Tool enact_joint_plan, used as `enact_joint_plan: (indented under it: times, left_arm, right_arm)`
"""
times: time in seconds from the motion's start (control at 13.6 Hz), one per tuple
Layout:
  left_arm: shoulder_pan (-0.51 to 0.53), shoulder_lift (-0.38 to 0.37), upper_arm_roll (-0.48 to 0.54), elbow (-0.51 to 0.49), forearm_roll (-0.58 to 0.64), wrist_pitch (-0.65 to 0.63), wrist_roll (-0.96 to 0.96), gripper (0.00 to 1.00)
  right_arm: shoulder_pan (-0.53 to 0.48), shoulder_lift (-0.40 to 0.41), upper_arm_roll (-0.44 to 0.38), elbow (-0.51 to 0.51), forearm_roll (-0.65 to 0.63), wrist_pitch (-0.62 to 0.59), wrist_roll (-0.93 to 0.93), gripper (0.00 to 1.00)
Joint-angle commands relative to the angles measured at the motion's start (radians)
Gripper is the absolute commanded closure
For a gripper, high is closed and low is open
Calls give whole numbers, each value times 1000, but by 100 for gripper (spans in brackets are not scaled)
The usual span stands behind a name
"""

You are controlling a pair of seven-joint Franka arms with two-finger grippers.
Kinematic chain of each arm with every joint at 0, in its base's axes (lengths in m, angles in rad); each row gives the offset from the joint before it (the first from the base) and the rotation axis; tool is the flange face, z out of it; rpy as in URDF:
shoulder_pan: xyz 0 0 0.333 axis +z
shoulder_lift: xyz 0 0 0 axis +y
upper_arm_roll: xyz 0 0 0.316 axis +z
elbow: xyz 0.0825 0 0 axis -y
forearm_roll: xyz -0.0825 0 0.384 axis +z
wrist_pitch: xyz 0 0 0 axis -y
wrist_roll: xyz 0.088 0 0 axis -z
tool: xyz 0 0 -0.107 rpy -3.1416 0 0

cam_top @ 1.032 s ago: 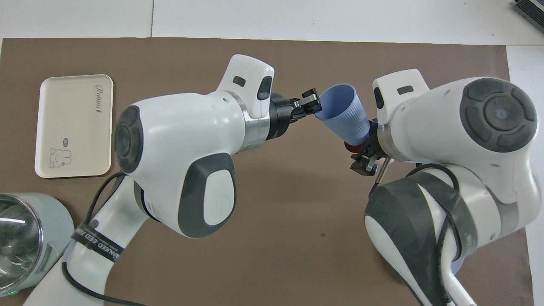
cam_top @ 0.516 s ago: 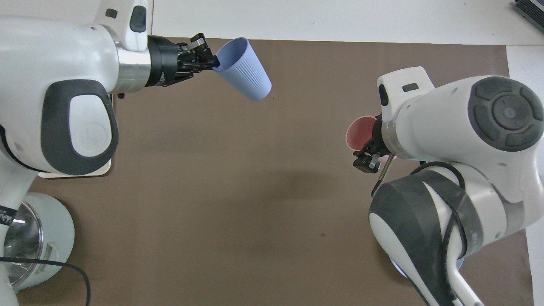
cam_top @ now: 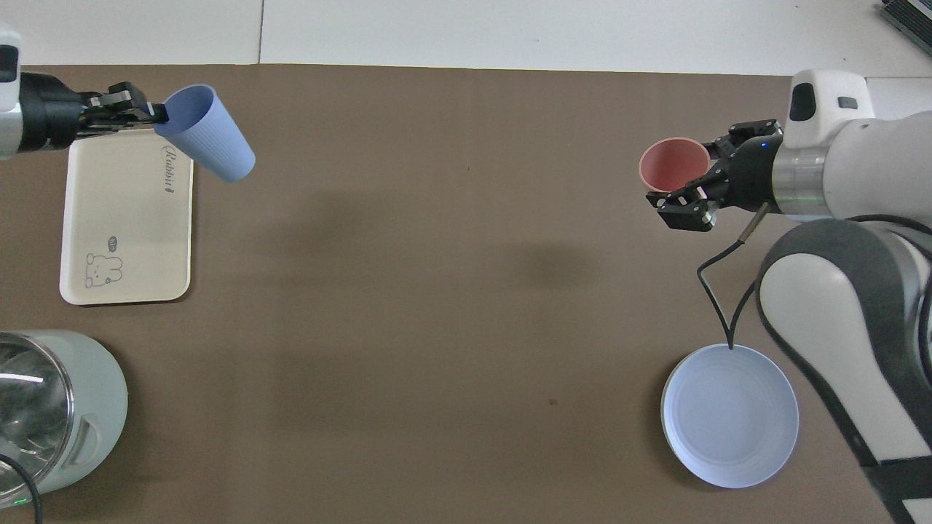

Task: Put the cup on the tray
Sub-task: 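Pull the cup away with the left gripper while the right gripper releases, then lower the blue cup onto the cream tray with the left gripper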

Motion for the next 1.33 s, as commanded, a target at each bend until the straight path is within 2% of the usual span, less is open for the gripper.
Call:
enact_joint_plan:
  times: [0.0,0.15,0.29,0.44,0.66,0.88,1.11,1.25]
  left_arm:
    - [146,-68,-14,-109,20,71,231,100]
    - [208,-73,-16,-176,20,189,352,100]
    - [222,-64,-17,-267,9,347,395,100]
    - [220,-29,-19,-296,-8,467,396,100]
    - [206,1,-19,-304,-124,532,397,100]
    - [171,77,-23,-312,-169,671,397,100]
    - [166,134,-26,-301,-184,704,397,100]
    - [150,148,-27,-301,-261,733,397,100]
  right_arm:
    - [-64,70,9,-11,239,124,-146,100]
    - [-90,133,9,-8,465,193,-300,100]
    - [-123,177,9,-7,637,223,-430,100]
    - [-161,199,9,-13,722,221,-540,100]
    - [-230,220,9,-57,800,212,-709,100]
    - [-264,266,9,-77,973,207,-888,100]
    - [-301,318,9,-100,1123,136,-1094,100]
    - [-304,343,9,-112,1188,112,-1198,100]
